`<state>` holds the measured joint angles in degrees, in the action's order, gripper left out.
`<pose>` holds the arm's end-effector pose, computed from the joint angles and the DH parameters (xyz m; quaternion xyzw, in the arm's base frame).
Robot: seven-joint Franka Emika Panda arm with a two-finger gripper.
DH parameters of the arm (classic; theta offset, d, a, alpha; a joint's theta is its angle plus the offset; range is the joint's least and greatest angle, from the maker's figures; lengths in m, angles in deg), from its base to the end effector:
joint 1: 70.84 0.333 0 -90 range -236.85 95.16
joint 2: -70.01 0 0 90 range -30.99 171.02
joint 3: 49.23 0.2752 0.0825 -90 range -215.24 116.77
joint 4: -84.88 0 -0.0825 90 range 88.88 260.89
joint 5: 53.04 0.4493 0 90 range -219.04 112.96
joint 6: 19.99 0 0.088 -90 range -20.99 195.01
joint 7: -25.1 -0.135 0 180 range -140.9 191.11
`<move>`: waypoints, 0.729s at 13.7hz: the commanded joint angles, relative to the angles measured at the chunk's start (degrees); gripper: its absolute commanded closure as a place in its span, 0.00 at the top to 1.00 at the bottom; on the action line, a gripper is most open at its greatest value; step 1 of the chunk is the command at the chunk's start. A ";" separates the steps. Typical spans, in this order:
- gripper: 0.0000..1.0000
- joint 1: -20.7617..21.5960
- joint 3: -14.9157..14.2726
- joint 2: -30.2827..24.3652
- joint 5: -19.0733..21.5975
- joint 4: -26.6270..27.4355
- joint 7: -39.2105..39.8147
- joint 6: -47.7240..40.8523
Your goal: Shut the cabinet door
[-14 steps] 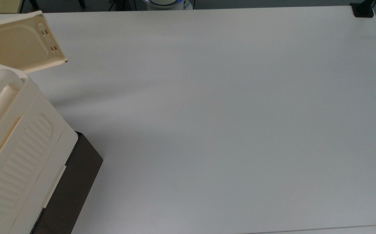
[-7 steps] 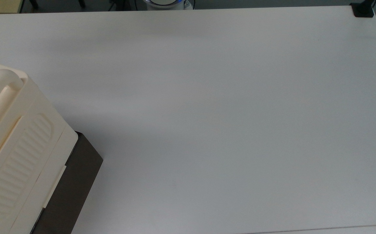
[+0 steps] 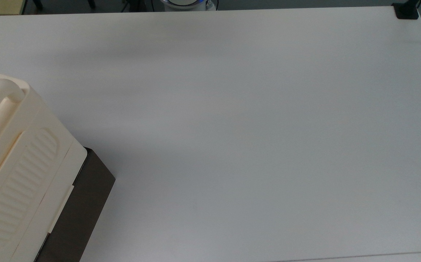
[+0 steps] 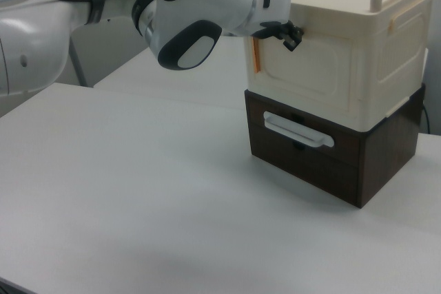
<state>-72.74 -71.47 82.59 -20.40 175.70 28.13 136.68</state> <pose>0.6913 -0.2987 0.5578 -0.8199 0.3127 -0.4739 0.0738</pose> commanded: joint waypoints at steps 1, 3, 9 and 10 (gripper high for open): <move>0.00 -0.21 1.50 0.52 0.58 -0.46 0.84 -0.57; 0.00 -0.30 1.50 -0.09 -0.82 -0.55 3.90 -6.79; 0.00 0.23 4.37 -5.71 -15.82 -0.64 6.21 -32.01; 0.00 -0.29 7.18 -7.03 -20.90 -0.64 5.86 -37.70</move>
<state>-72.77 -68.98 79.67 -33.03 173.68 33.00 108.72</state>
